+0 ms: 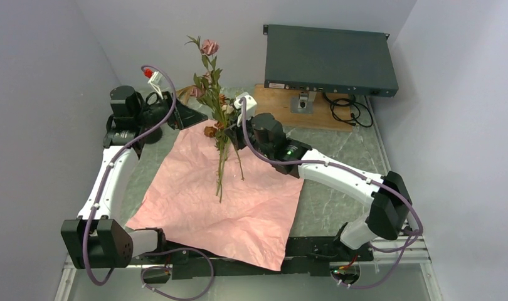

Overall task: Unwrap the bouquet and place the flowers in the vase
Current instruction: Pick up the fake flower from the wrapping paper.

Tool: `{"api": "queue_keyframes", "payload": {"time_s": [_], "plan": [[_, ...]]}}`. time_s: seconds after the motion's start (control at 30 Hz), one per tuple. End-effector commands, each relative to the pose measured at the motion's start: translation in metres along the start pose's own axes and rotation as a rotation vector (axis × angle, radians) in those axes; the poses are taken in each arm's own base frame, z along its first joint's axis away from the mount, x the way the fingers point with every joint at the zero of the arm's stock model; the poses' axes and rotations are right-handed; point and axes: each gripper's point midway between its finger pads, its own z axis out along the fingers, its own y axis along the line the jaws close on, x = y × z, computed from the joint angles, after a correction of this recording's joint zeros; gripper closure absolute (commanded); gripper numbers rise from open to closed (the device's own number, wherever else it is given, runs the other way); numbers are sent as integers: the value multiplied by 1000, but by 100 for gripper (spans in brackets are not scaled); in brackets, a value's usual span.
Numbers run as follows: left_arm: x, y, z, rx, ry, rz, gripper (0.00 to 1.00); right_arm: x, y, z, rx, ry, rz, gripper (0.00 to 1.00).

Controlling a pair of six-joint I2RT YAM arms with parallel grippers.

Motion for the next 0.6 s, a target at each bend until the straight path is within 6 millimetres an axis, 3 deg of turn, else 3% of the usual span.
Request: {"api": "queue_keyframes", "payload": {"time_s": [0.0, 0.17, 0.37, 0.57], "plan": [[-23, -23, 12, 44, -71, 121, 22, -36, 9, -2, 18, -91, 5, 100], [-34, -17, 19, 8, -107, 109, 25, -29, 27, -1, -36, -74, -5, 100], [-44, -15, 20, -25, -125, 102, 38, -33, 45, -1, -73, -94, -33, 100], [-48, -24, 20, 1, -125, 108, 72, -30, 54, 2, -96, -86, -49, 100]]}}
